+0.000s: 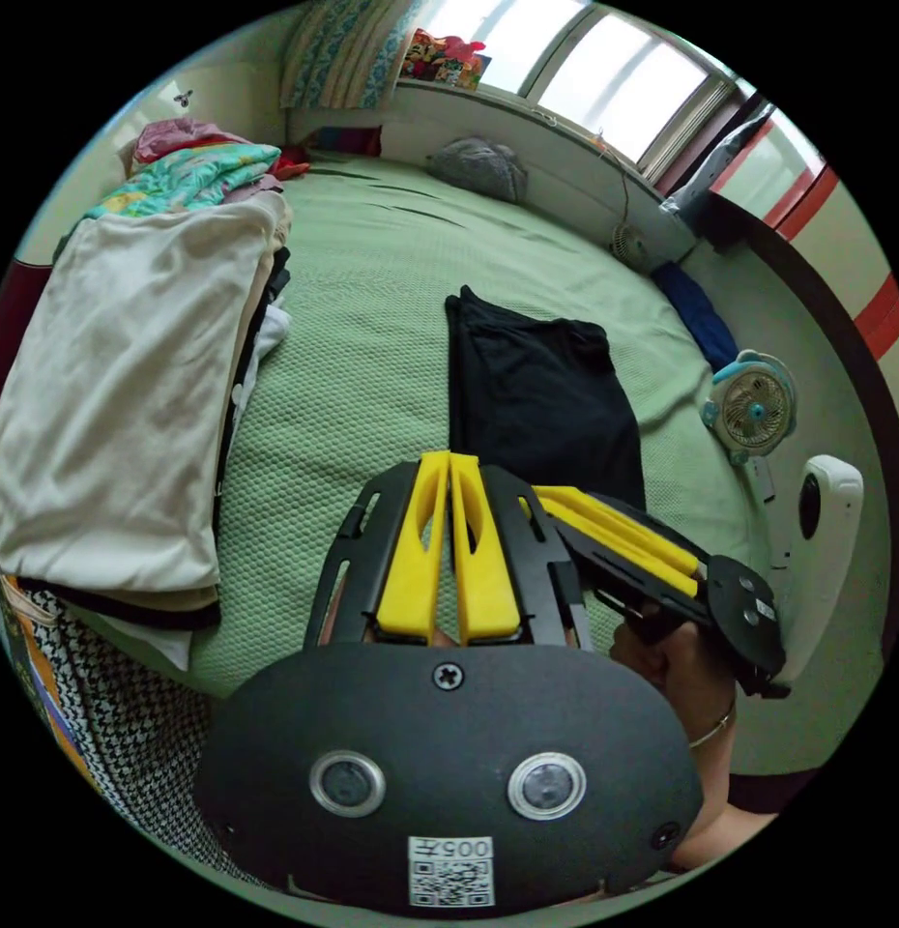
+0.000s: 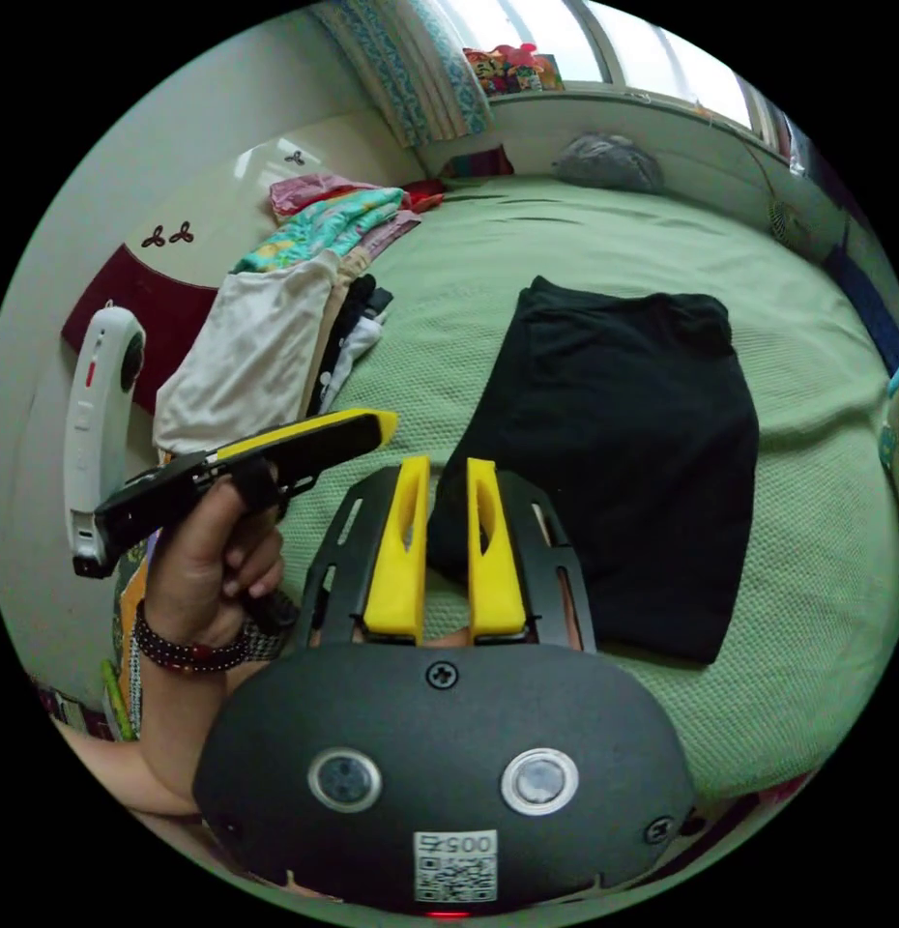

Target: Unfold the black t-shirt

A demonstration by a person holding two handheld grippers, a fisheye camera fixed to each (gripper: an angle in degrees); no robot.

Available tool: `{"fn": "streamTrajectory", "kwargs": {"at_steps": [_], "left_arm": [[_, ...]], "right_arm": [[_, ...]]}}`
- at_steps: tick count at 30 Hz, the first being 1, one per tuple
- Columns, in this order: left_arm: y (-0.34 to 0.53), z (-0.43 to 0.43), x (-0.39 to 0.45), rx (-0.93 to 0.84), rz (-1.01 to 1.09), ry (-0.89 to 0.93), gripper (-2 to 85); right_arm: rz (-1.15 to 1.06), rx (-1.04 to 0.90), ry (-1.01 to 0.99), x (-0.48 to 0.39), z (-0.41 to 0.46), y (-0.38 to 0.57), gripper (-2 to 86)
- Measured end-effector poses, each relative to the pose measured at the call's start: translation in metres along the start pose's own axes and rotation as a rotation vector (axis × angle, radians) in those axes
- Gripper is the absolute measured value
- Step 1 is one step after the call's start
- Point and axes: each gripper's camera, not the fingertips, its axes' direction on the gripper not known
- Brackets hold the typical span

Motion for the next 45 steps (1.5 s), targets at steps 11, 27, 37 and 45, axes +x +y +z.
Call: {"fn": "streamTrajectory", "kwargs": {"at_steps": [11, 27, 37, 45], "left_arm": [[-0.008, -0.009, -0.022, 0.0, -0.026, -0.002, -0.7], [-0.023, -0.003, -0.036, -0.045, 0.013, 0.002, -0.7], [-0.033, 0.001, -0.043, -0.034, -0.007, 0.04, -0.7], [-0.043, 0.006, -0.045, -0.035, 0.028, 0.06, -0.7]], "right_arm": [[-0.106, -0.165, 0.127, -0.008, 0.056, -0.016, 8.4], [0.149, 0.015, 0.144, 0.065, 0.007, -0.044, -0.5], [0.07, -0.09, 0.096, 0.054, 0.036, -0.066, 3.7], [0.022, -0.167, 0.033, 0.052, 0.05, -0.076, 9.0]]}}
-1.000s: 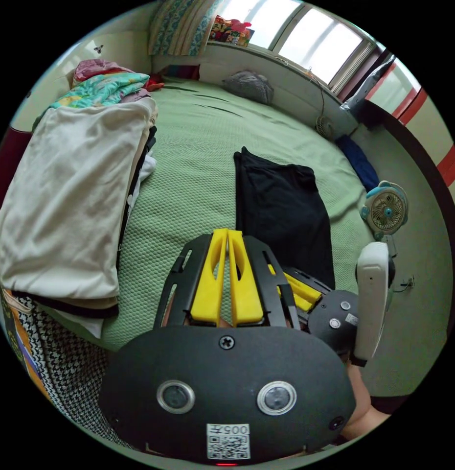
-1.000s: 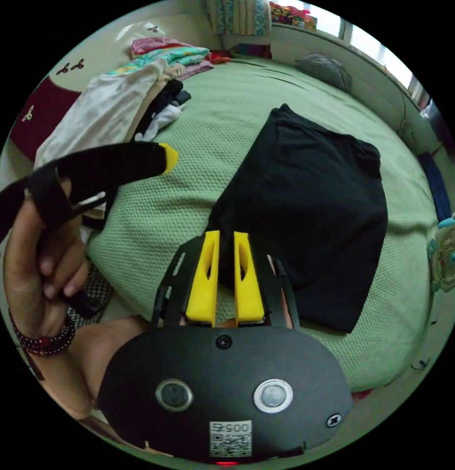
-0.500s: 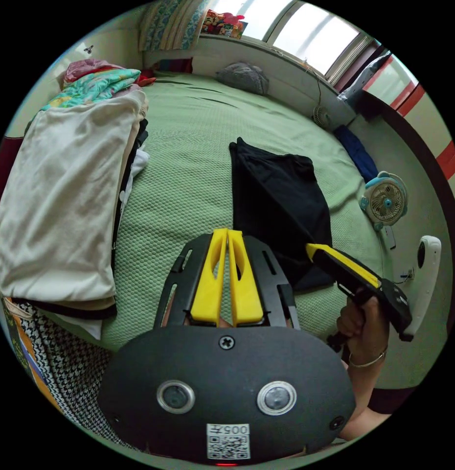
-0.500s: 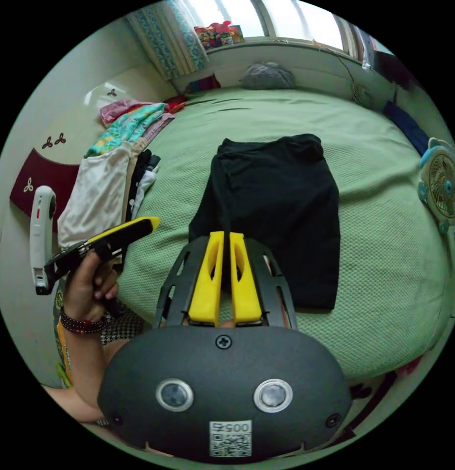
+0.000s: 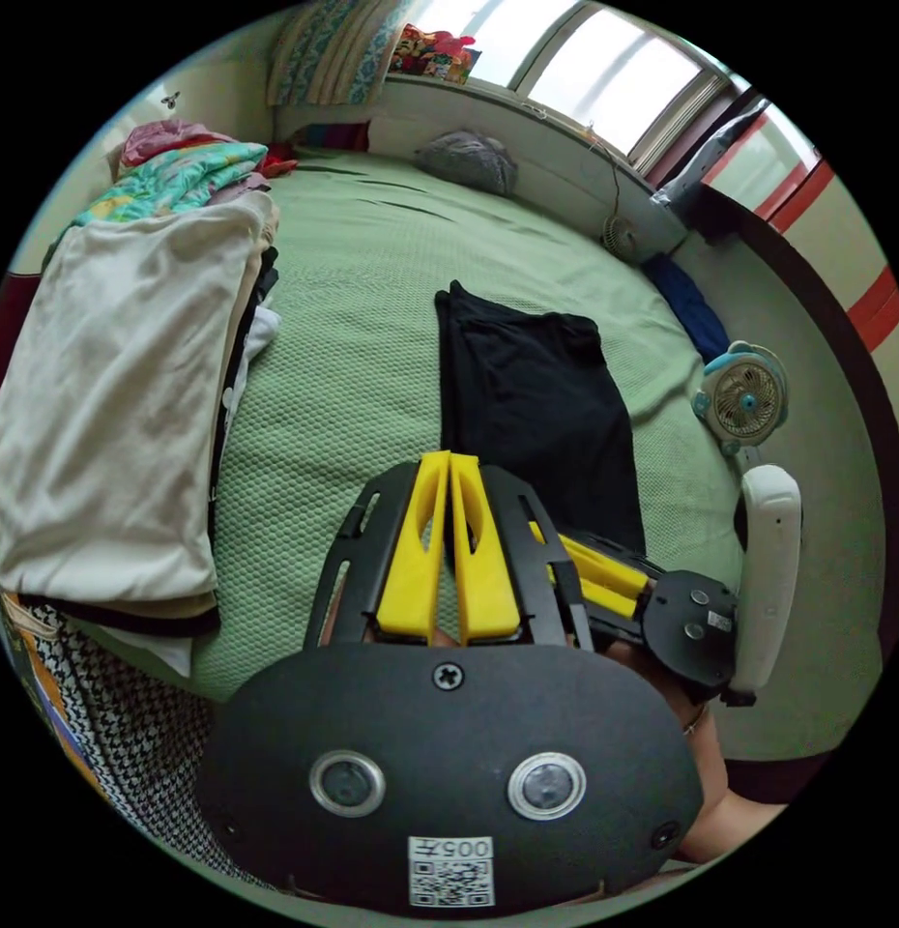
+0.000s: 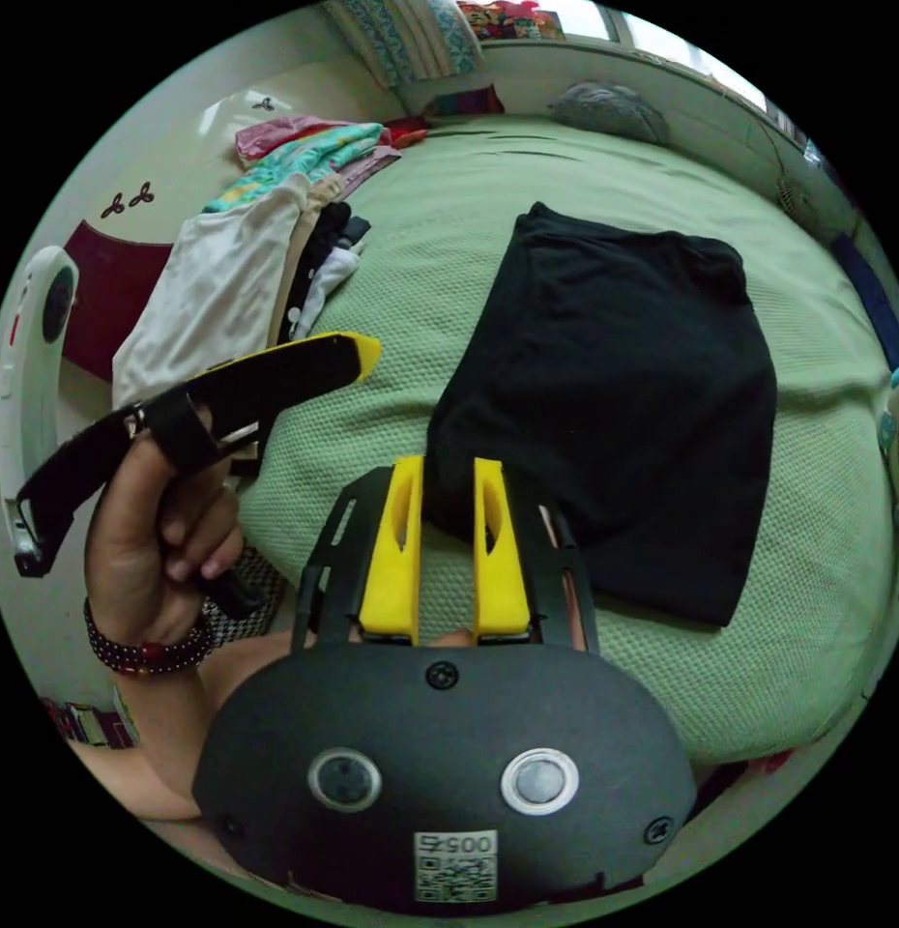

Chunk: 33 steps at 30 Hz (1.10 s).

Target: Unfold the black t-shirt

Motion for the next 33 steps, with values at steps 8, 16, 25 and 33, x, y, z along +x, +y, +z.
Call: {"fn": "streamTrajectory", "kwargs": {"at_steps": [8, 16, 25, 33], "left_arm": [[-0.009, 0.008, -0.011, 0.001, -0.025, 0.054, -0.7], [-0.016, 0.024, -0.01, -0.022, 0.003, 0.038, -0.7], [-0.027, 0.052, -0.005, -0.063, 0.029, 0.02, -0.7], [-0.031, 0.088, 0.012, -0.155, 0.117, -0.005, -0.7]], "right_arm": [[-0.065, -0.051, 0.072, -0.002, 0.008, -0.012, 10.9], [0.009, -0.079, -0.036, 0.037, -0.01, -0.026, 0.5], [0.04, 0.005, -0.085, 0.064, -0.051, -0.023, -0.8], [0.079, 0.081, -0.099, 0.078, -0.082, -0.02, -0.9]]}}
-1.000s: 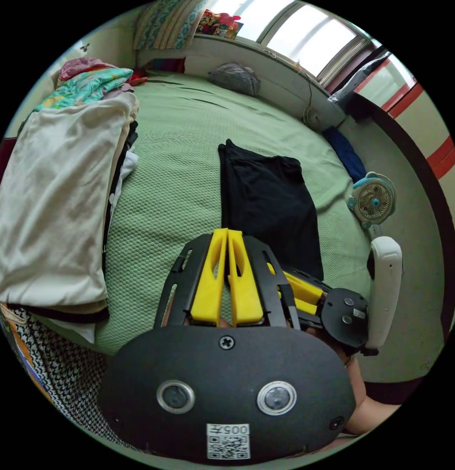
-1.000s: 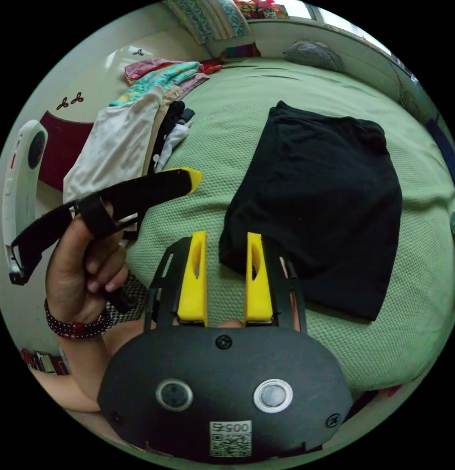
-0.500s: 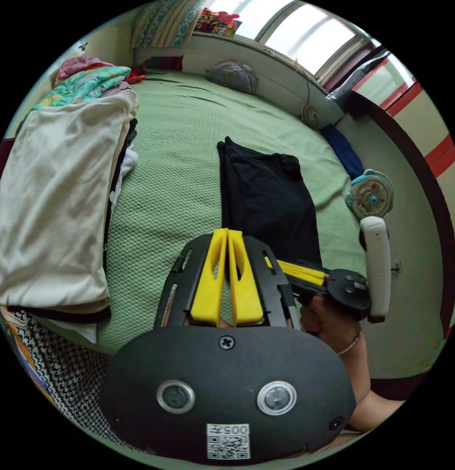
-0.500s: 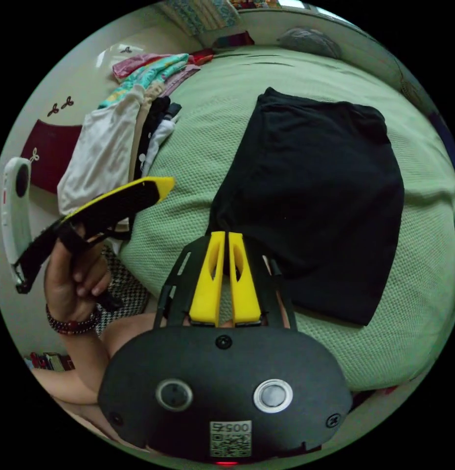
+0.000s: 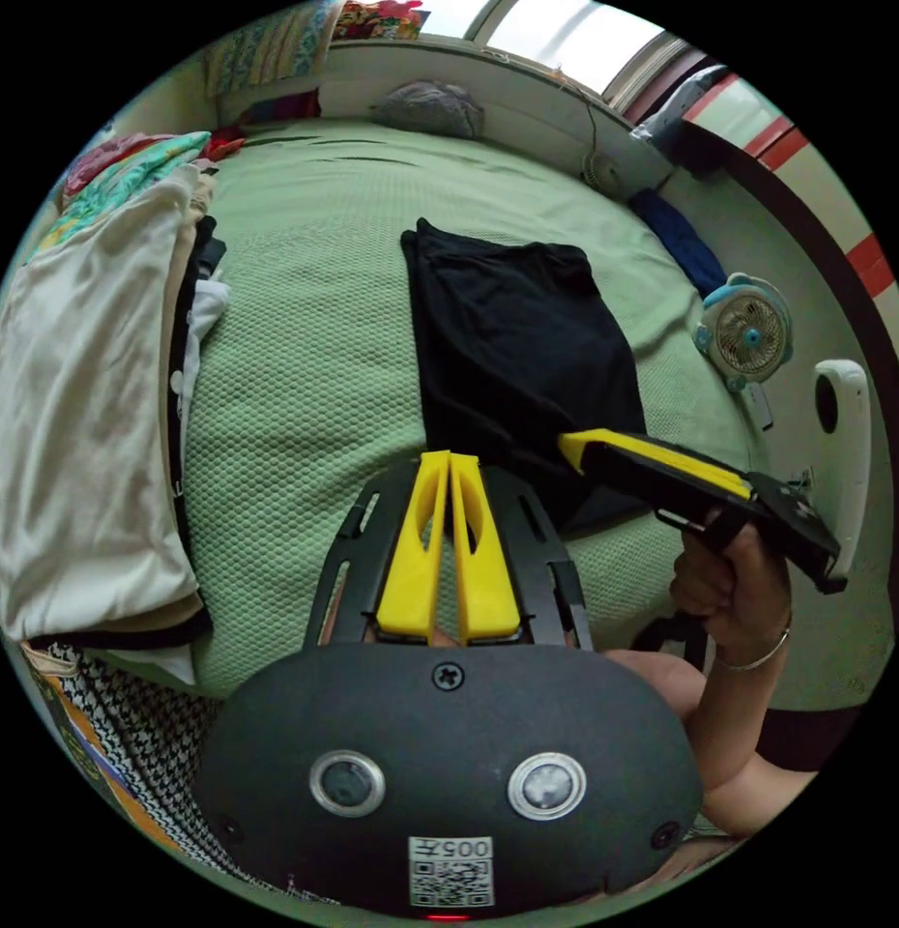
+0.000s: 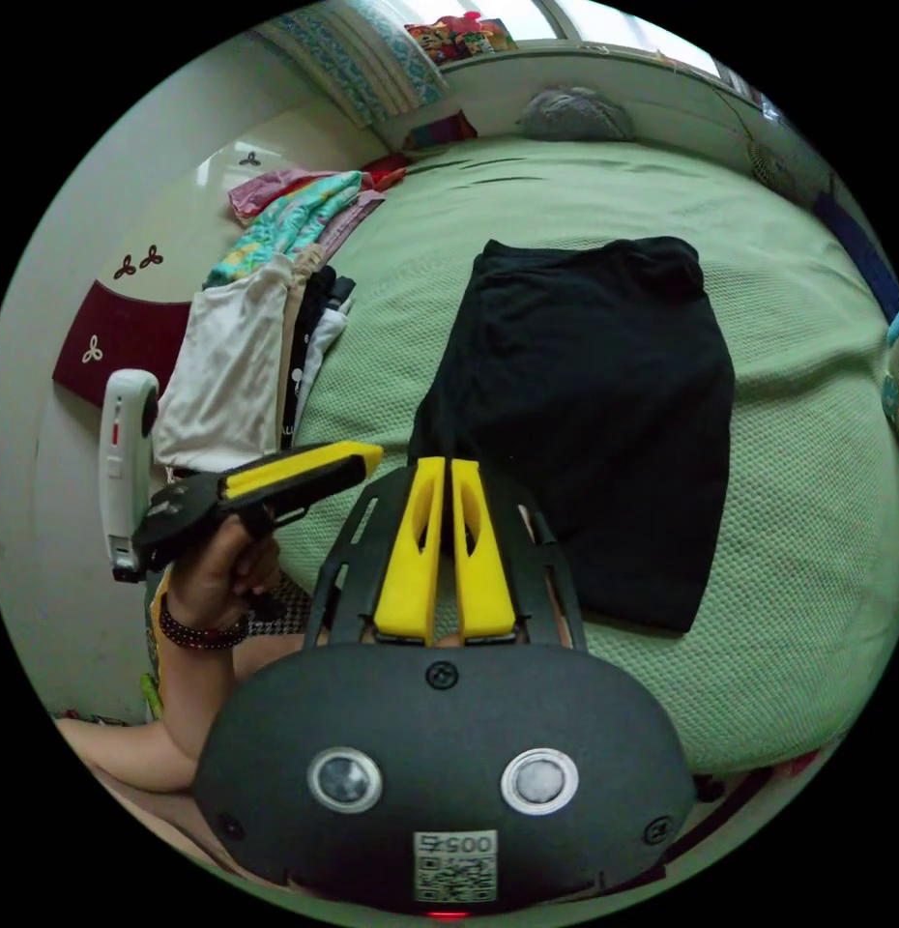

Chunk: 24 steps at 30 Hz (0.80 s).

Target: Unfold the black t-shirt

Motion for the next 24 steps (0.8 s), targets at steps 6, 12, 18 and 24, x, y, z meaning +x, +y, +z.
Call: {"fn": "streamTrajectory", "kwargs": {"at_steps": [6, 12, 18, 24], "left_arm": [[-0.009, 0.022, 0.017, -0.011, 0.073, -0.001, -0.7], [-0.019, 0.037, 0.02, -0.012, 0.06, 0.04, -0.7], [-0.027, 0.044, 0.019, -0.011, 0.059, 0.106, -0.7], [-0.036, 0.054, 0.018, -0.028, 0.062, 0.104, -0.6]], "right_arm": [[0.002, 0.004, -0.012, -0.001, -0.009, 0.0, -0.8], [-0.018, -0.002, -0.029, -0.004, -0.011, 0.003, 0.1], [-0.028, 0.094, -0.024, -0.012, -0.013, 0.005, 6.7], [-0.059, 0.144, -0.086, -0.026, -0.021, 0.007, 10.7]]}}
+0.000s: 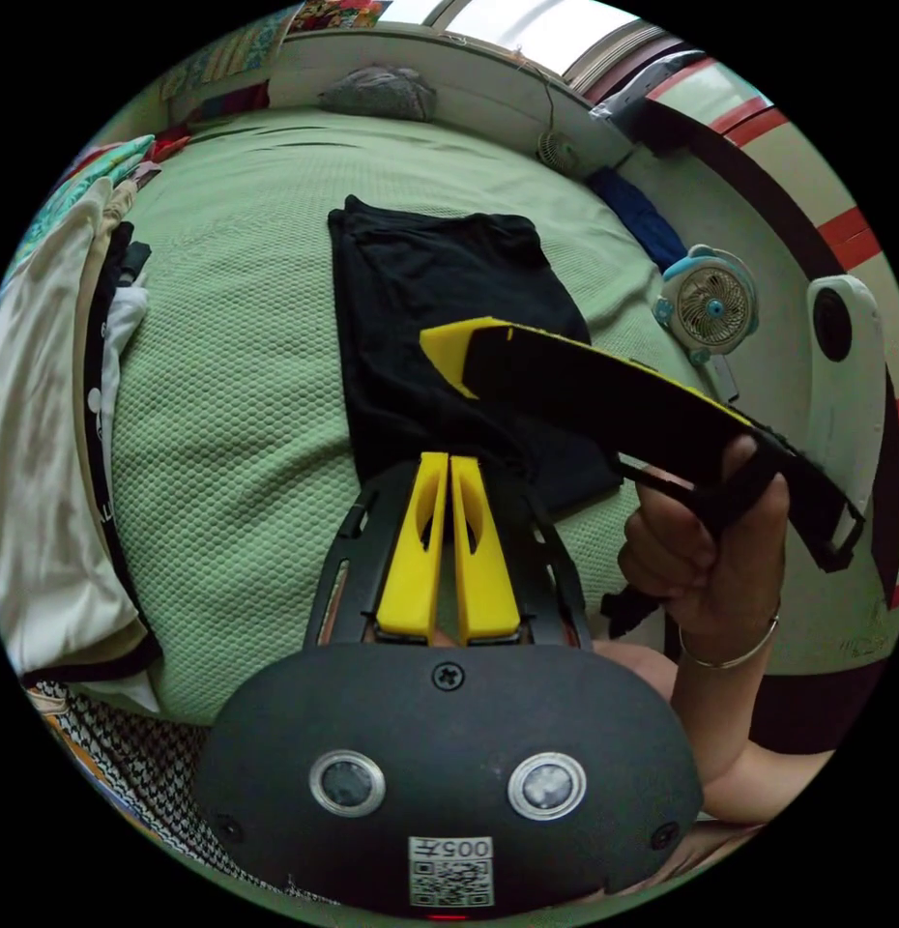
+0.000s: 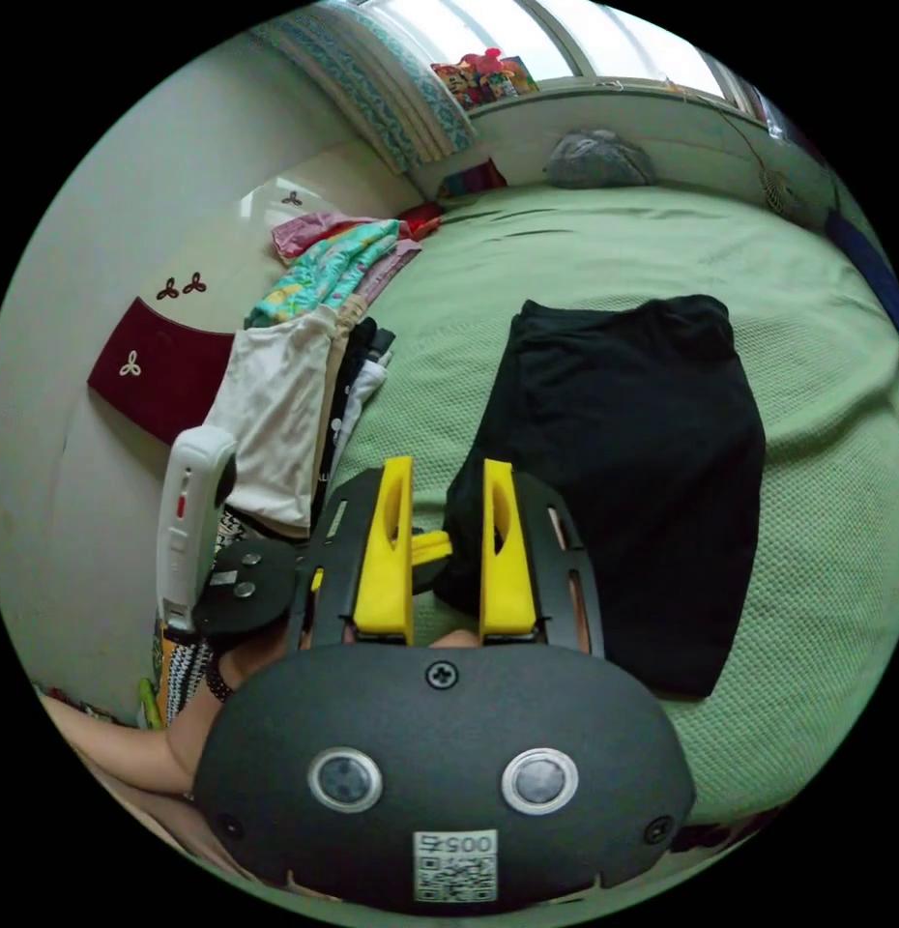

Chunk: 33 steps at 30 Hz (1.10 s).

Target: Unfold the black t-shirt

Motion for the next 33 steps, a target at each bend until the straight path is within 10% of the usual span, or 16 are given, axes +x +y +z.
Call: {"fn": "streamTrajectory", "kwargs": {"at_steps": [16, 33], "left_arm": [[-0.015, 0.022, -0.003, -0.031, 0.032, 0.007, -0.7], [-0.032, 0.033, 0.005, 0.1, 0.01, -0.059, 5.5]], "right_arm": [[-0.218, -0.312, 0.376, -0.051, 0.083, 0.007, 9.8], [-0.045, -0.146, 0.37, -0.015, 0.017, 0.025, -1.0]]}}
